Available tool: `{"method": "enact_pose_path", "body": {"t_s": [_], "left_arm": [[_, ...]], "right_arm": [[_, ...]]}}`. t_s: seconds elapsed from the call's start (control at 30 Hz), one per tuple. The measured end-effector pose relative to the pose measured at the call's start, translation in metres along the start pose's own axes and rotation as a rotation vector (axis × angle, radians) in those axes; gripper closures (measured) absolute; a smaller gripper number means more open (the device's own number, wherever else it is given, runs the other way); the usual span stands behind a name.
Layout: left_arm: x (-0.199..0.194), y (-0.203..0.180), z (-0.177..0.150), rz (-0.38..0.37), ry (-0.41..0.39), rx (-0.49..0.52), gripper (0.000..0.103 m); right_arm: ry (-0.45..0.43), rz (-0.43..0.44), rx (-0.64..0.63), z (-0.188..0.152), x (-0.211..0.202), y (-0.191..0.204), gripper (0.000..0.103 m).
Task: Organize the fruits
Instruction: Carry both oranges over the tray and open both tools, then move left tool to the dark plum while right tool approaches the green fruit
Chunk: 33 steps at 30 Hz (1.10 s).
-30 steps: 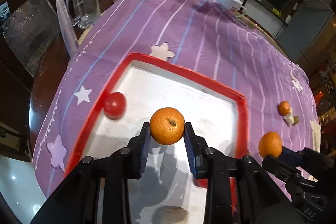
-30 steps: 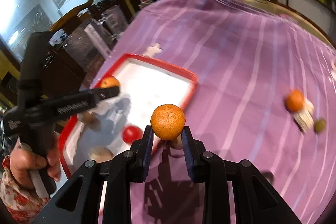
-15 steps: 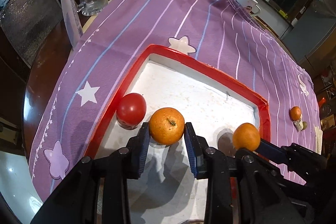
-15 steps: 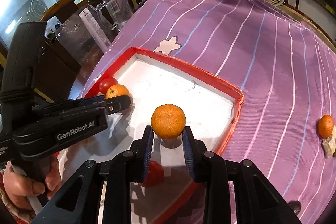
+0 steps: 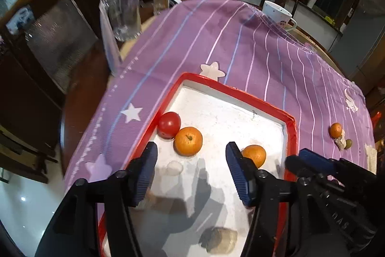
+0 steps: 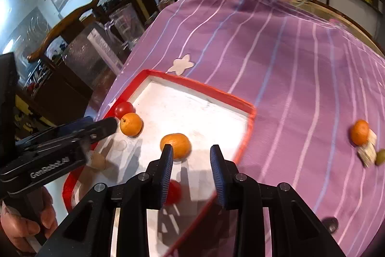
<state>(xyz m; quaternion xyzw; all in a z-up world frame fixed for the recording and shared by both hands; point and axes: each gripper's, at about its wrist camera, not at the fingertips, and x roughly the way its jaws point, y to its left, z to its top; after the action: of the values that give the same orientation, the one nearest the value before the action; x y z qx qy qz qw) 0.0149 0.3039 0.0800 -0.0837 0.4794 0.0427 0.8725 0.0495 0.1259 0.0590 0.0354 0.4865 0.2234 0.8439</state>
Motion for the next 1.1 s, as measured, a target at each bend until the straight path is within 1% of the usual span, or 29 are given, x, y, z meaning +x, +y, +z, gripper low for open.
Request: {"method": "enact_pose_path", "body": {"t_s": [0.1,0.2,0.33,0.5,0.57,0.6,0.67,0.7,0.77,0.8,0.87,0.93,1.1], "left_arm": [[-0.018,-0.009,-0.005,0.037,-0.021,0.017,0.042],[-0.036,-0.023,-0.011,0.068,-0.049,0.038,0.035],[-0.054,-0.045,-0.019,0.085,-0.065,0.079,0.034],[-0.078,-0.074,-0.035,0.070,-0.073,0.109,0.034],[-0.082,-0.086,-0.037,0.036,-0.068,0.124,0.026],[-0.080,-0.090,-0.035,0.034,-0.064,0.129,0.024],[-0.074,-0.099,-0.030,0.089,-0.051,0.123,0.024],[-0.075,-0.102,-0.028,0.085,-0.045,0.110,0.024],[-0.087,-0.109,-0.029,0.044,-0.056,0.096,0.024],[-0.092,-0.115,-0.031,0.056,-0.064,0.109,0.024],[-0.098,-0.125,-0.035,0.082,-0.071,0.130,0.024],[-0.104,-0.133,-0.040,0.081,-0.069,0.130,0.024],[-0.116,-0.155,-0.049,0.092,-0.077,0.161,0.024]], "right_arm": [[-0.018,-0.003,0.032,-0.007,-0.018,-0.012,0.068],[-0.037,-0.013,0.067,-0.017,-0.036,-0.025,0.068],[-0.056,-0.027,0.104,-0.033,-0.059,-0.045,0.068],[-0.071,-0.065,0.117,-0.059,-0.092,-0.071,0.068],[-0.082,-0.076,0.122,-0.073,-0.112,-0.085,0.067],[-0.086,-0.090,0.119,-0.076,-0.117,-0.090,0.067],[-0.092,-0.114,0.130,-0.072,-0.125,-0.104,0.067],[-0.097,-0.111,0.147,-0.069,-0.127,-0.108,0.067],[-0.132,-0.077,0.179,-0.062,-0.140,-0.114,0.067],[-0.154,-0.064,0.174,-0.061,-0.148,-0.112,0.067],[-0.189,-0.074,0.128,-0.063,-0.161,-0.107,0.067],[-0.202,-0.090,0.106,-0.069,-0.169,-0.108,0.067],[-0.189,-0.055,0.167,-0.084,-0.172,-0.126,0.067]]}}
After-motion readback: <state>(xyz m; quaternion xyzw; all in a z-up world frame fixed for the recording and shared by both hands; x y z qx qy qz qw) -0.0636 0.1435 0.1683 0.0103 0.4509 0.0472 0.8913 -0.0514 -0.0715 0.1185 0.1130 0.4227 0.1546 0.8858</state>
